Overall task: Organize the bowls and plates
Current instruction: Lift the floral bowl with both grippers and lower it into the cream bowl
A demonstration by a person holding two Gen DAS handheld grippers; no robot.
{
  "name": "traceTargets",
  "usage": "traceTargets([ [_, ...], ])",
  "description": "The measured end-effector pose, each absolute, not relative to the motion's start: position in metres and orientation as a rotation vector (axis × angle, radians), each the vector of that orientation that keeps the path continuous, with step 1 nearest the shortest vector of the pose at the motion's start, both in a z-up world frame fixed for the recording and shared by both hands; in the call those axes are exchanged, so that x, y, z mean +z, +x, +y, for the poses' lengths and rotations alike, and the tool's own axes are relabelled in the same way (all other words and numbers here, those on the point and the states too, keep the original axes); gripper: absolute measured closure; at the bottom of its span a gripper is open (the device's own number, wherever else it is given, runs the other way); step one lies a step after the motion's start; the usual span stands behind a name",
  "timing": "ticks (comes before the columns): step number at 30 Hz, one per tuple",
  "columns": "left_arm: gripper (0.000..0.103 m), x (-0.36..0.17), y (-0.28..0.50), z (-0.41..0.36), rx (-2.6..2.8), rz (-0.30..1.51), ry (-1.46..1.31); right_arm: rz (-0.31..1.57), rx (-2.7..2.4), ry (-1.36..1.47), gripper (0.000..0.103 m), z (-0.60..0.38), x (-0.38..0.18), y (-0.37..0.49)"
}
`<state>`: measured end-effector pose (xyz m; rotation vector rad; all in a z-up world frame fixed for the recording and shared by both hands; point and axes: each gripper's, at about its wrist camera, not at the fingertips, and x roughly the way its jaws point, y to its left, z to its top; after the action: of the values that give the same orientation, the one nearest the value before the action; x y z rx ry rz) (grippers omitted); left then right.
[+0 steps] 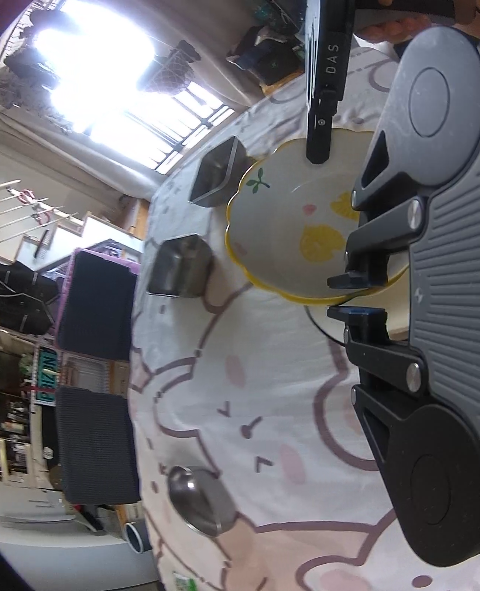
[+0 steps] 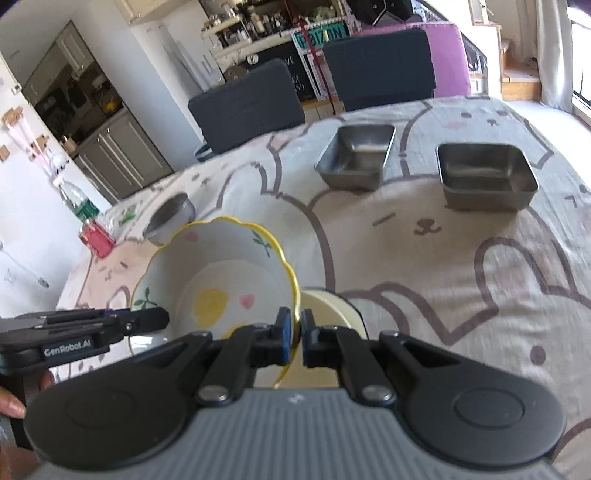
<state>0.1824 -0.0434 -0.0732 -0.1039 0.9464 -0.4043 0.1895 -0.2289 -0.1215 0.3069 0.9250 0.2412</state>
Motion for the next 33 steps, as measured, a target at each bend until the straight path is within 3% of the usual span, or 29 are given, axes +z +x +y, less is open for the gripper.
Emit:
traceTargets([
  [33,0.094,-0.115,0.179,-0.059,-0.425,1.128,-0.071,1.107,0.229,0.217,0.096,-0.224,-0.151,0.186],
])
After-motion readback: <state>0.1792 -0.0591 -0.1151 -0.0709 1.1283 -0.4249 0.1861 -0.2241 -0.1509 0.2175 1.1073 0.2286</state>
